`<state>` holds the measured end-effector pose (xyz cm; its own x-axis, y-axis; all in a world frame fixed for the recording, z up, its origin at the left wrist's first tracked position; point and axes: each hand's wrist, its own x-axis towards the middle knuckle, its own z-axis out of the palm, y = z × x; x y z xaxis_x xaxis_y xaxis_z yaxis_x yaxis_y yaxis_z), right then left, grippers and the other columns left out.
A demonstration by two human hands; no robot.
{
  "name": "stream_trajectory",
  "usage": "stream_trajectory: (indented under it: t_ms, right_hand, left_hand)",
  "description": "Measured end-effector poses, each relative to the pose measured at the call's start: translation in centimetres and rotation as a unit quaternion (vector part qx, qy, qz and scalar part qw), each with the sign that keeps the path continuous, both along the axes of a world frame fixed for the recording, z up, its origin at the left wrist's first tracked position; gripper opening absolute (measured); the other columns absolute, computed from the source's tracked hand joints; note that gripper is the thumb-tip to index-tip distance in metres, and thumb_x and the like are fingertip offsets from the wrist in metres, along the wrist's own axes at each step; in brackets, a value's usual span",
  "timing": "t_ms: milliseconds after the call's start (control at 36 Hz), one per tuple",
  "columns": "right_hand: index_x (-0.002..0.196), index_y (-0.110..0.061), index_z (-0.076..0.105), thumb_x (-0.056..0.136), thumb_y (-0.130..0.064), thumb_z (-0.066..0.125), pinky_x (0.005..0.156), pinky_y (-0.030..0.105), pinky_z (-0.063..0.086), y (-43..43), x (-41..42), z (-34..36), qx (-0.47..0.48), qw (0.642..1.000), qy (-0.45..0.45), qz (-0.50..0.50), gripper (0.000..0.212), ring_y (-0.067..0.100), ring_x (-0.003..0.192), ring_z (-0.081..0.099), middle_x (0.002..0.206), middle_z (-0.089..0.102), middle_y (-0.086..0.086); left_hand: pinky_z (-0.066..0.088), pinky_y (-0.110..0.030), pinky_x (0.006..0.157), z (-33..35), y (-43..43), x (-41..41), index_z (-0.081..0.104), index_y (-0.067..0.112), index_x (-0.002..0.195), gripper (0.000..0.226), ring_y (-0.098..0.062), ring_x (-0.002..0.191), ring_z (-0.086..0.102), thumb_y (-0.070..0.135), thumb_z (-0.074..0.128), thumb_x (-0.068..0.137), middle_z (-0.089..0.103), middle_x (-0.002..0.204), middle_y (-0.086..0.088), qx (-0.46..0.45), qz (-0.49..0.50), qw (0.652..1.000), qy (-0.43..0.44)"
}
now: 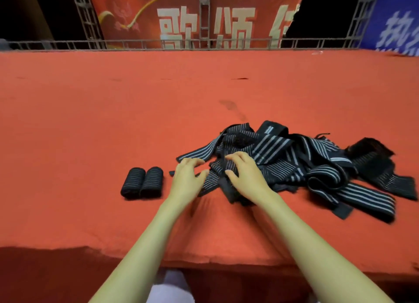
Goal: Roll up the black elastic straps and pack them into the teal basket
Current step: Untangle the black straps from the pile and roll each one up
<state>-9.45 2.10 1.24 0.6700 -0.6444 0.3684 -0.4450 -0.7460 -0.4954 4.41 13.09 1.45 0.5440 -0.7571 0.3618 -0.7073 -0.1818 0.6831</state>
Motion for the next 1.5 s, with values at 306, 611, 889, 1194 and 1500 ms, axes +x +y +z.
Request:
stream_trajectory:
  t_ms: [306,611,889,1194,1500]
  right_hand:
    - [0.141,-0.014,0.039,0.089,-0.036,0.063,0.11,0.038,0.031,-6.0,-8.7,-1.1,0.097,0.986,0.078,-0.107,0.061,0.028,0.132,0.037,0.14,0.04,0.01]
    - [0.102,-0.021,0.065,0.086,-0.029,0.066,0.093,0.038,0.041,-5.5,-7.5,-3.0,0.077,0.99,0.041,-0.114,0.018,0.02,0.103,0.057,0.098,0.063,-0.003]
    - [0.084,-0.017,0.065,0.091,-0.019,0.06,0.072,0.018,0.033,-4.7,-8.5,0.9,0.067,0.97,-0.185,-0.14,0.009,0.008,0.079,0.053,0.086,0.06,-0.002]
    - [0.079,-0.015,0.062,0.092,-0.012,0.06,0.06,0.02,0.055,-3.1,-8.0,3.3,0.258,0.911,-0.311,-0.085,0.014,0.009,0.073,0.062,0.078,0.061,-0.001]
    - [0.114,-0.018,0.065,0.094,-0.016,0.058,0.092,0.02,0.04,-3.3,-8.0,1.7,0.094,0.989,-0.106,-0.031,0.022,0.013,0.106,0.051,0.111,0.057,0.0]
  left_hand:
    - [0.026,-0.037,0.11,-0.8,-8.5,-7.1,0.037,0.013,0.141,0.062,-0.032,0.131,0.031,0.031,0.062,0.087,0.037,0.14,-0.013,0.148,-0.044,0.988,-0.017]
    - [0.036,-0.031,0.084,-2.5,-7.8,-5.1,0.071,0.018,0.098,0.014,-0.026,0.104,0.051,0.021,0.067,0.085,0.062,0.099,-0.005,0.082,-0.009,0.996,-0.036]
    - [0.018,-0.023,0.108,-3.5,-5.5,-5.0,0.067,0.021,0.116,0.026,-0.018,0.128,0.03,0.029,0.057,0.093,0.047,0.133,0.003,0.114,-0.124,0.98,-0.109]
    - [0.032,-0.018,0.101,-0.8,-3.6,-7.5,0.061,0.022,0.119,0.043,0.0,0.117,0.047,0.033,0.074,0.08,0.056,0.122,0.013,-0.057,-0.109,0.984,0.129]
    - [0.057,-0.023,0.071,0.7,-2.1,-8.0,0.06,0.002,0.115,0.024,-0.018,0.093,0.066,0.002,0.055,0.091,0.068,0.109,-0.01,-0.162,-0.062,0.865,0.471]
